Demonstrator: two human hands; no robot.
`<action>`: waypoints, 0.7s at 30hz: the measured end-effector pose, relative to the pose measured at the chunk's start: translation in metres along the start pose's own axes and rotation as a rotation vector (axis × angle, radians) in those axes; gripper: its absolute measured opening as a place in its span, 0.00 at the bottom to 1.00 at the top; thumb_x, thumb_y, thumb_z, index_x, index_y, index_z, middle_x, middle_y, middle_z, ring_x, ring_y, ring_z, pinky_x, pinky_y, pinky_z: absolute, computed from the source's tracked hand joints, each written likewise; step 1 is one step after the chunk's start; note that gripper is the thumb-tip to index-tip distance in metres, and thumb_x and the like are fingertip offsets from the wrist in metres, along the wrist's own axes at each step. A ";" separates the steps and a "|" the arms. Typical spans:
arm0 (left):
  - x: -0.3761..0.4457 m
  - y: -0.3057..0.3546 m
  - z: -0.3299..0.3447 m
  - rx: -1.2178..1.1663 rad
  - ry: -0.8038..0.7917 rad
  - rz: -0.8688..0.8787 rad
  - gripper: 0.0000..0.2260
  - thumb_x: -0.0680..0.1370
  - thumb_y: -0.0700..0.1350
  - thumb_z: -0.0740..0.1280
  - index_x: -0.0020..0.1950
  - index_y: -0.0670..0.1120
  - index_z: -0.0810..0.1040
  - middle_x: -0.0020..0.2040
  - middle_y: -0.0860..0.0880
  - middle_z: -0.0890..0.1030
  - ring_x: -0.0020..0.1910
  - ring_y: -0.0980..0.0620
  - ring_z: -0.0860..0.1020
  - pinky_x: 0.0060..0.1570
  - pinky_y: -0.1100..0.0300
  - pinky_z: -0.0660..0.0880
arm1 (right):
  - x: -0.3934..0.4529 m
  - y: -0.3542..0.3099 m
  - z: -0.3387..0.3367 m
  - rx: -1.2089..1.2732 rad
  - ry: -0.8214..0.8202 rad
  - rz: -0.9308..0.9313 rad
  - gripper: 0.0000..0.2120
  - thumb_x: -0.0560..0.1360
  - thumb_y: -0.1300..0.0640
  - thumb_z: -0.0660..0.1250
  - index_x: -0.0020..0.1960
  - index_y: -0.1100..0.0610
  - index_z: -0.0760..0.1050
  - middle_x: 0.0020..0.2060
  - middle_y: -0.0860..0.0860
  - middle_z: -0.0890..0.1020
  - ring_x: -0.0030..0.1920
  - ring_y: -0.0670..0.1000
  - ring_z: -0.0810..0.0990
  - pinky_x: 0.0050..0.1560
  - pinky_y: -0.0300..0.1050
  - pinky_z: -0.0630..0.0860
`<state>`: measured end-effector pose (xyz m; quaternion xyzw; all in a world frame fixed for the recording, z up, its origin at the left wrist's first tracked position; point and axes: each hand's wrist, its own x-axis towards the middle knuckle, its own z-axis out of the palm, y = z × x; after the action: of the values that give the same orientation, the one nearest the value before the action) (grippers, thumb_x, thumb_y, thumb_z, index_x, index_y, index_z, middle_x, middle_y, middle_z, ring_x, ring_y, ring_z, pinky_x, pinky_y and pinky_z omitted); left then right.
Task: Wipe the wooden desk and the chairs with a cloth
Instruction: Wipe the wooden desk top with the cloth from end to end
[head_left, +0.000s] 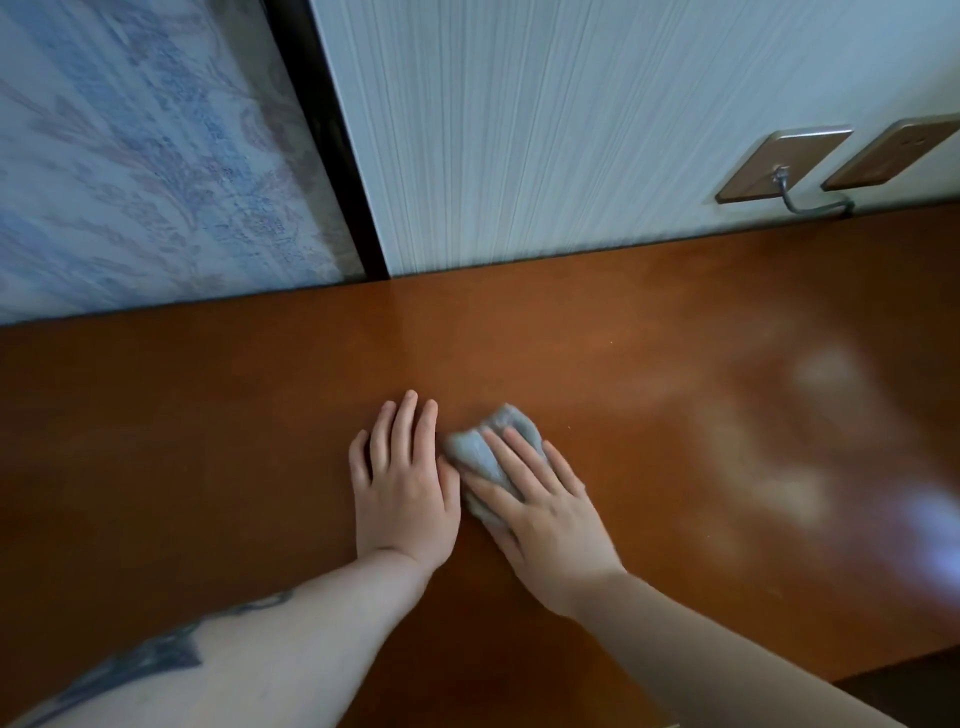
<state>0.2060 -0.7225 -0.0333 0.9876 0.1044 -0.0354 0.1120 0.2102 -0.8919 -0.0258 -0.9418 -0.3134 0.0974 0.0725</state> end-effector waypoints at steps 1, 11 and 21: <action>0.000 -0.001 0.000 0.002 -0.009 -0.006 0.24 0.78 0.51 0.50 0.73 0.48 0.67 0.74 0.47 0.67 0.74 0.45 0.62 0.70 0.43 0.59 | -0.015 0.014 -0.001 -0.040 -0.052 -0.109 0.24 0.82 0.44 0.49 0.77 0.39 0.54 0.78 0.48 0.54 0.78 0.50 0.48 0.75 0.54 0.48; -0.002 0.001 0.000 -0.014 -0.005 -0.016 0.25 0.78 0.51 0.49 0.74 0.48 0.67 0.74 0.47 0.66 0.74 0.46 0.61 0.71 0.44 0.58 | 0.067 0.030 -0.014 0.176 0.165 0.664 0.23 0.82 0.46 0.54 0.77 0.41 0.57 0.79 0.49 0.52 0.78 0.51 0.45 0.77 0.55 0.44; 0.000 0.001 -0.001 -0.013 -0.027 -0.016 0.25 0.79 0.53 0.46 0.74 0.49 0.66 0.75 0.48 0.65 0.75 0.46 0.60 0.72 0.43 0.57 | -0.030 0.064 -0.010 0.013 0.012 0.247 0.24 0.81 0.44 0.49 0.77 0.38 0.54 0.78 0.48 0.57 0.78 0.47 0.46 0.76 0.51 0.44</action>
<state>0.2056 -0.7229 -0.0326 0.9854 0.1110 -0.0488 0.1194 0.2255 -0.9617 -0.0247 -0.9733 -0.1939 0.1021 0.0677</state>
